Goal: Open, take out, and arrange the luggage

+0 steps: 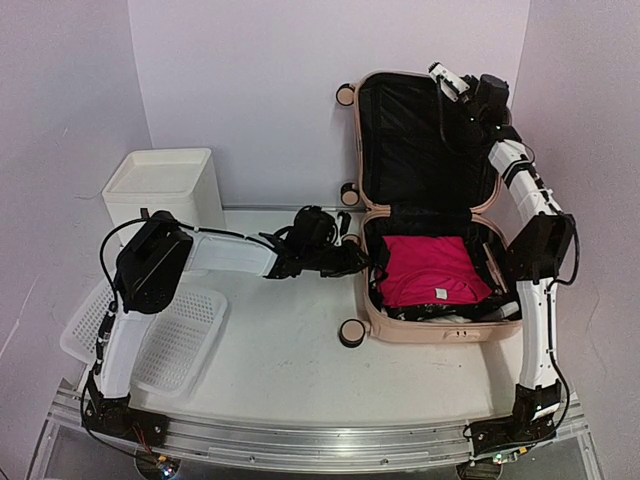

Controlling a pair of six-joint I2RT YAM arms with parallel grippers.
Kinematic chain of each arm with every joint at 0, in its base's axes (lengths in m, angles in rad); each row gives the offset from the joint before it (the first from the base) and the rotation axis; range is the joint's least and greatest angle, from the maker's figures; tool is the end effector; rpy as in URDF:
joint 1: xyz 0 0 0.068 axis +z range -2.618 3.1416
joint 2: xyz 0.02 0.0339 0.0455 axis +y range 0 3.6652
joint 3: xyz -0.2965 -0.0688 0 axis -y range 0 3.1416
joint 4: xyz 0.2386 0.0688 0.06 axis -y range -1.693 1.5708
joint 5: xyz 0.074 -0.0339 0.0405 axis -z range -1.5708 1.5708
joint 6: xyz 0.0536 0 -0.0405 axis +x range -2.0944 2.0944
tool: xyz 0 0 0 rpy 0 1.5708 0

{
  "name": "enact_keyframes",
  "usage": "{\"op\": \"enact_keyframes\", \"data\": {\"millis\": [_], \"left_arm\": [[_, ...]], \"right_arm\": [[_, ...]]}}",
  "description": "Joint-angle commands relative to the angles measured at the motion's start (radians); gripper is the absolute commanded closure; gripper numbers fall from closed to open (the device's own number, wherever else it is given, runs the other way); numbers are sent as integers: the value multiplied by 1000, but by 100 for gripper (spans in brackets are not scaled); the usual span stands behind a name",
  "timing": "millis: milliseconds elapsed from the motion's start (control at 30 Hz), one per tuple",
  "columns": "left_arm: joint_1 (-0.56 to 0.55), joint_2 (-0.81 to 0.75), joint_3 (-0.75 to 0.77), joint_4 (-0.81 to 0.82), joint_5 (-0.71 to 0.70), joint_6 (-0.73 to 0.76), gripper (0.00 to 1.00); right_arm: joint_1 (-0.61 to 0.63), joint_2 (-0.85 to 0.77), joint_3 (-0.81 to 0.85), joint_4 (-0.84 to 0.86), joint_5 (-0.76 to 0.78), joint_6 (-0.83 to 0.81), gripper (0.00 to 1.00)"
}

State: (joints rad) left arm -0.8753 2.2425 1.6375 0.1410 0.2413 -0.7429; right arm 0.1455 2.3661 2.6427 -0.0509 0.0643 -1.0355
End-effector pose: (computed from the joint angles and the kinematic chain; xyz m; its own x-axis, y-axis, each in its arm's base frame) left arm 0.3411 -0.4286 0.2028 -0.8081 -0.0568 -0.5863 0.4559 0.5698 -0.6837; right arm 0.5636 0.0791 0.4725 0.1841 -0.8405 -0.5095 0.1483 0.5362 -0.8310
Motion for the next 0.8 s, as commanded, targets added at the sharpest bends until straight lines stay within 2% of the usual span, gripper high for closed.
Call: {"op": "enact_keyframes", "data": {"millis": [0,100,200,233,300,400,467,567,633,667,767], "left_arm": [[72,122,108,-68,-71,-9,77],[81,154,157,-67,-58,-4,77],[89,171,199,-68,-34,26,77],[89,167,202,-69,-28,48,76],[90,141,188,-70,-24,82,71],[90,74,142,-69,-26,134,60],[90,36,115,-70,-22,162,51],[90,-16,77,-73,3,187,43],[90,-56,38,-75,9,193,38],[90,-76,17,-75,12,195,36],[90,-131,-51,-75,24,197,32]], "right_arm": [[57,110,23,39,-64,395,100],[51,166,92,43,-75,428,100],[51,180,87,61,-70,448,100],[50,161,53,56,-70,455,92],[55,87,-80,53,-96,441,64],[61,-11,-216,-39,-76,416,42],[61,-60,-250,-127,1,431,23],[66,-221,-404,-178,108,473,2],[66,-320,-483,-274,169,552,2],[67,-368,-505,-375,179,590,2],[70,-535,-659,-542,185,751,2]]}}
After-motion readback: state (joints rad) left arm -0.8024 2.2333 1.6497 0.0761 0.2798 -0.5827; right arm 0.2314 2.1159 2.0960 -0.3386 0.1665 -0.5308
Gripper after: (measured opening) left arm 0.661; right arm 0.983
